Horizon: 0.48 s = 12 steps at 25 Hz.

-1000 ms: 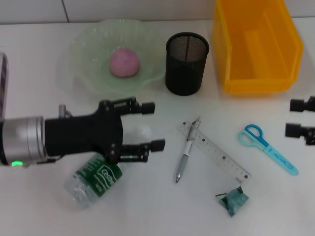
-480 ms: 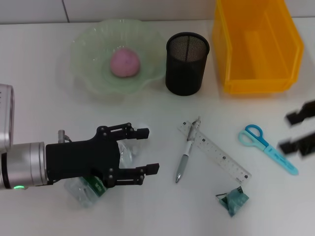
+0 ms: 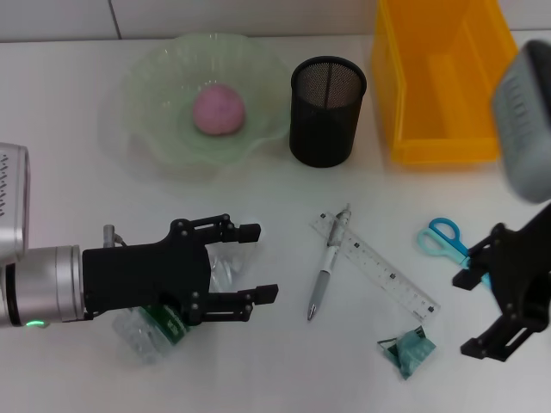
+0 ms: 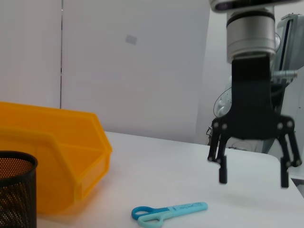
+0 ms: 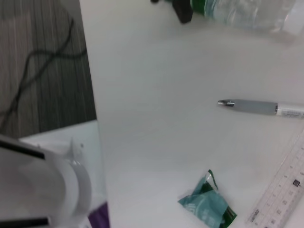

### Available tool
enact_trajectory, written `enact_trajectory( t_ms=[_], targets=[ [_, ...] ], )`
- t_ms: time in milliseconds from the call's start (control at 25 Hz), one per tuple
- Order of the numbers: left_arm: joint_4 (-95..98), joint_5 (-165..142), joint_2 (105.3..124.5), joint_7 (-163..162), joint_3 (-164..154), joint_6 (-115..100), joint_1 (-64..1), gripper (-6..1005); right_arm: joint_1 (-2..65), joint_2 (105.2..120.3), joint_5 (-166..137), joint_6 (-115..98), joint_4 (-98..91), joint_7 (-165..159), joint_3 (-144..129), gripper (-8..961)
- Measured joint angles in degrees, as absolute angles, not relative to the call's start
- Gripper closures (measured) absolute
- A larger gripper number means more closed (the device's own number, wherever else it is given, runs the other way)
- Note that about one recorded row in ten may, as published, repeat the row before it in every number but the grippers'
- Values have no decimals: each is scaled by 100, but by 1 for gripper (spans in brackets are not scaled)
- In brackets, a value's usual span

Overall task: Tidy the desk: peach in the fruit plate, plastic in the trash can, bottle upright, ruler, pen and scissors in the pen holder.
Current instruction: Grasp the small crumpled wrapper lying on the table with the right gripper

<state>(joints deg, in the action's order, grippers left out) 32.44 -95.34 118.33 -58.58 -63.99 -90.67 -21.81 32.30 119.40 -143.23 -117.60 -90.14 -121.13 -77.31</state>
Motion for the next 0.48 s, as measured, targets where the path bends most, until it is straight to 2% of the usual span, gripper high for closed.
enact_trajectory(
  t_ms=[480],
  targets=[
    [3253, -9617, 11829, -5815, -6399, -9063, -2174, 213, 3427, 11969, -14646, -10685, -8472, -12576, -9563, 123]
  ],
)
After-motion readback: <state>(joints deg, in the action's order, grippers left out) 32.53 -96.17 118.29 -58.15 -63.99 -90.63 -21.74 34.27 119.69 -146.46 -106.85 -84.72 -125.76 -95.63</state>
